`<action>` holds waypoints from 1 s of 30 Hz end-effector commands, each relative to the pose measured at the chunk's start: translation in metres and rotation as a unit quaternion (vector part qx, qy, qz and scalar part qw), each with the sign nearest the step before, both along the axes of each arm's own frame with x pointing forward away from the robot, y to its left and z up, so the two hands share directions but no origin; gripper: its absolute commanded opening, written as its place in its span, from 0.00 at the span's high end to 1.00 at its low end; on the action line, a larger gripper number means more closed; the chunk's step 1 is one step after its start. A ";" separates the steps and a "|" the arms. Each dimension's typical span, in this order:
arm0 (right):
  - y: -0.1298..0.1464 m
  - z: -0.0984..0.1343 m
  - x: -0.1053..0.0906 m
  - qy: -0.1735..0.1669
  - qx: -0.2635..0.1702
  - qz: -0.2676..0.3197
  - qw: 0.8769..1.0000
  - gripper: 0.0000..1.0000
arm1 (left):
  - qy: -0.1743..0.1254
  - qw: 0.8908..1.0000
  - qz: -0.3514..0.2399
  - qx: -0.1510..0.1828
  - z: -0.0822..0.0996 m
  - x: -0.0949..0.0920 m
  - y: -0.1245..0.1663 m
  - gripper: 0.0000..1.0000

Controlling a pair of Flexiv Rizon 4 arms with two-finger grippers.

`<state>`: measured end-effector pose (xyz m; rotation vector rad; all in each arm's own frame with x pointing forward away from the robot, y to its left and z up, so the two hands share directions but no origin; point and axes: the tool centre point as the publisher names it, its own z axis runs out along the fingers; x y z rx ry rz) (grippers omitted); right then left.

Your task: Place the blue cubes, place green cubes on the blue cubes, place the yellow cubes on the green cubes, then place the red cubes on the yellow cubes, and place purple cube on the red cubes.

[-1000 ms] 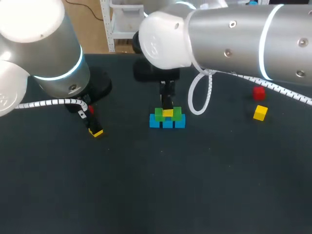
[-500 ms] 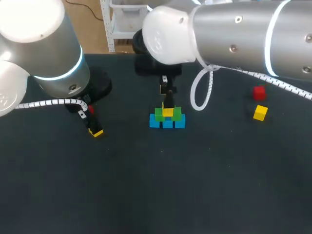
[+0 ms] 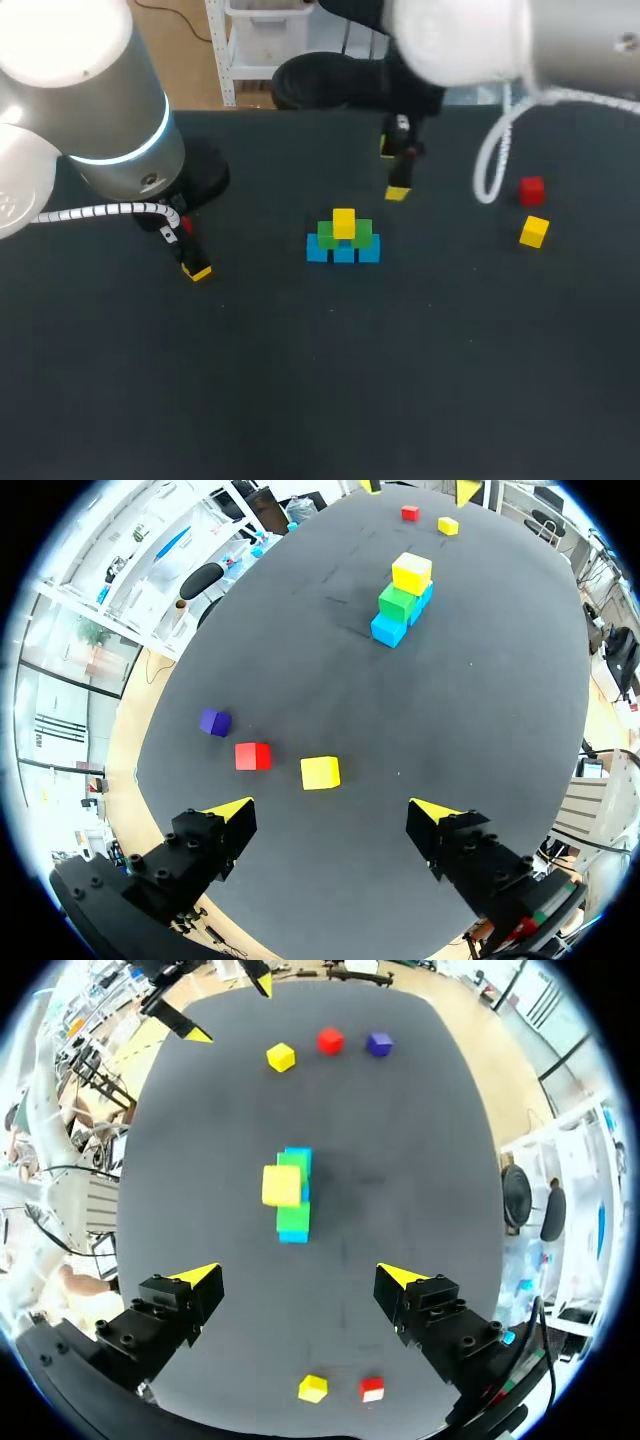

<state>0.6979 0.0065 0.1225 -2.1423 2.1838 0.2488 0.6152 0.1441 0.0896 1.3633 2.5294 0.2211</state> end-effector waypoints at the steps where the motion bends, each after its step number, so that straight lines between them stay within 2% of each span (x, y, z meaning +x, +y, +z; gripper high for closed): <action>1: -0.018 -0.012 -0.001 -0.052 0.067 -0.004 0.996 0.00 | 0.002 1.000 -0.002 -0.001 0.000 0.001 0.001 0.00; 7: -0.013 -0.023 0.016 -0.037 0.071 0.027 0.996 0.00 | 0.002 1.000 -0.002 -0.001 0.000 0.001 0.001 0.00; 14: 0.001 -0.018 0.023 -0.045 0.051 0.065 0.996 0.00 | 0.002 1.000 -0.002 -0.001 0.000 0.001 0.001 0.00; 23: 0.019 -0.007 0.010 -0.036 0.037 0.073 0.996 0.00 | 0.002 1.000 -0.002 -0.001 0.000 0.001 0.001 0.00; 30: 0.032 -0.021 -0.002 -0.021 0.026 0.055 0.998 0.00 | 0.002 1.000 -0.002 -0.001 0.000 0.001 0.001 0.00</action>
